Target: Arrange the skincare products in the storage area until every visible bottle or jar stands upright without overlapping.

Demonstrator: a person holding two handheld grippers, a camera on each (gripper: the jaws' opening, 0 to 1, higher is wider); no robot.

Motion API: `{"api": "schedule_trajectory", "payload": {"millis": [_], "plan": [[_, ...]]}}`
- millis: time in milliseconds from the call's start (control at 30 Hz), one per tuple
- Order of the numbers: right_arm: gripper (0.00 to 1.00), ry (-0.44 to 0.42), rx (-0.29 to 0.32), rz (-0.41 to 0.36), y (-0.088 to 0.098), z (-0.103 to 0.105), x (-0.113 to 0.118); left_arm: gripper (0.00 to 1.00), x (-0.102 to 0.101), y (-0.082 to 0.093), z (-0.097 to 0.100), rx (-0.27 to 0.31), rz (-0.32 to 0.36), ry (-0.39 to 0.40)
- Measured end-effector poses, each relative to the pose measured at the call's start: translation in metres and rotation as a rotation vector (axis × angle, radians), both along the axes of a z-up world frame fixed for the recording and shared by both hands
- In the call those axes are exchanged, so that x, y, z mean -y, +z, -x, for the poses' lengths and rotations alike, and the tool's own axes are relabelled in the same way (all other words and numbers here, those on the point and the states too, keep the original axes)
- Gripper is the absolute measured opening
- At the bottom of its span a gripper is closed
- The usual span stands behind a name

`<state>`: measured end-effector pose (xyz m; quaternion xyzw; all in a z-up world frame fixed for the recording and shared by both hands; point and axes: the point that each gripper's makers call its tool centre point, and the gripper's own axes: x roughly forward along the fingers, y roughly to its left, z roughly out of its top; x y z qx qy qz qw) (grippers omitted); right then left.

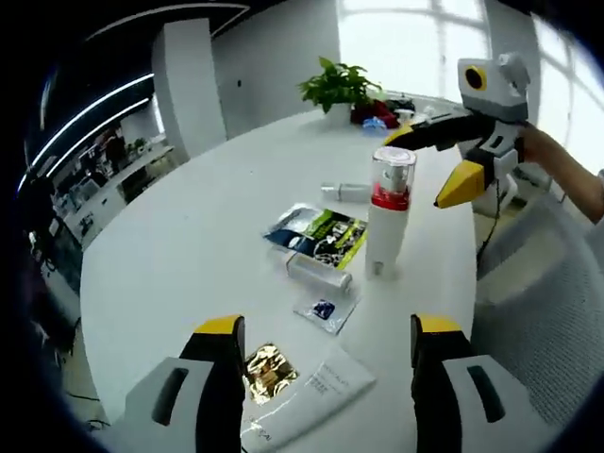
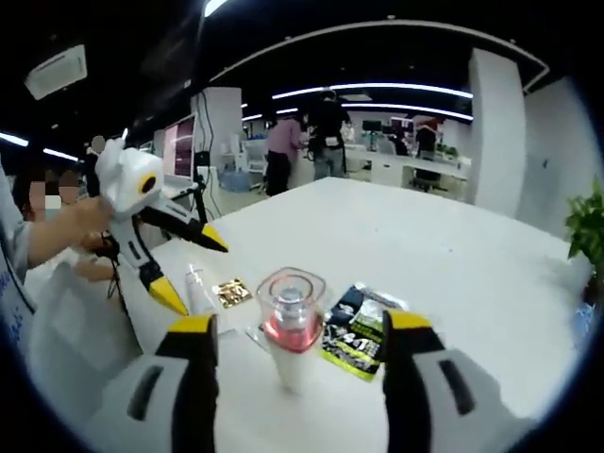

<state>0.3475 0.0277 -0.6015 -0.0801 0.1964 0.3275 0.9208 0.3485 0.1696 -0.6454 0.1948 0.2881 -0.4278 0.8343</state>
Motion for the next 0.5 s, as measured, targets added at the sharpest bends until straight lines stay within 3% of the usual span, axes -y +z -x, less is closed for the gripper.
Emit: {"api": "schedule_trajectory", "payload": {"millis": [233, 500], "plan": [[0.85, -0.006, 0.007, 0.02, 0.004, 0.012, 0.002, 0.76, -0.013, 0.006, 0.015, 0.033, -0.046, -0.011], [0.88, -0.009, 0.014, 0.078, 0.0, 0.021, 0.006, 0.8, -0.033, 0.009, 0.027, 0.053, -0.084, 0.011]]}}
